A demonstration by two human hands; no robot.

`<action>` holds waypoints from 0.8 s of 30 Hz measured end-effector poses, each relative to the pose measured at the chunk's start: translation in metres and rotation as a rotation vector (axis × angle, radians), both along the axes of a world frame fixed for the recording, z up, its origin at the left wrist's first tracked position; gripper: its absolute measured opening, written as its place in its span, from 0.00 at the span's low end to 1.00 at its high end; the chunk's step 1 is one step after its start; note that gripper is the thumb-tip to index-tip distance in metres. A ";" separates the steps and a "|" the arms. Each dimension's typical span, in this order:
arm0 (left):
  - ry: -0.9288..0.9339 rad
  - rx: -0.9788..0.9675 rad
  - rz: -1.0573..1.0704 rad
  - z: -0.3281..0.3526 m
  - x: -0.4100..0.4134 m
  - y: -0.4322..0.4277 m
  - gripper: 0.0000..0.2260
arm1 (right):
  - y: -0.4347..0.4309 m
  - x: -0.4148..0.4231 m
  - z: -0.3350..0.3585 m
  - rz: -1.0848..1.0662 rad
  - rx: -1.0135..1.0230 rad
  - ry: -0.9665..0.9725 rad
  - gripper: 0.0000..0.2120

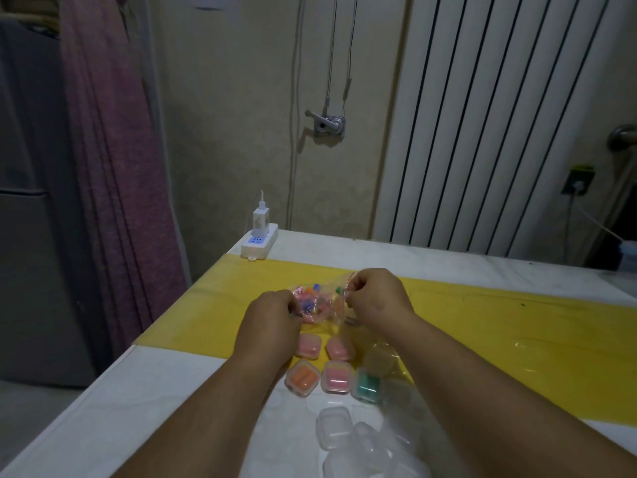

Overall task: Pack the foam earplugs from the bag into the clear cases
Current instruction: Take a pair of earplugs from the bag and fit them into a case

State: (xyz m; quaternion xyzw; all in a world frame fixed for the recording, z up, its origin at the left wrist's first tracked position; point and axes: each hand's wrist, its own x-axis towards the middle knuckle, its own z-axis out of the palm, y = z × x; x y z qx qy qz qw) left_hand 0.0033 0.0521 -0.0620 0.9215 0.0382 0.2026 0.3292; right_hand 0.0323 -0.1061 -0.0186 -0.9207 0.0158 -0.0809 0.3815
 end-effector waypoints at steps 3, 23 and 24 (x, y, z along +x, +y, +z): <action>0.016 -0.017 -0.003 0.001 -0.001 -0.001 0.03 | -0.016 -0.011 0.001 -0.046 -0.004 -0.026 0.06; -0.054 -0.415 -0.481 0.032 -0.044 -0.040 0.11 | -0.046 -0.090 -0.003 0.164 0.430 -0.098 0.06; -0.044 -0.466 -0.465 0.032 -0.045 -0.040 0.09 | -0.046 -0.089 -0.005 0.139 0.411 -0.102 0.08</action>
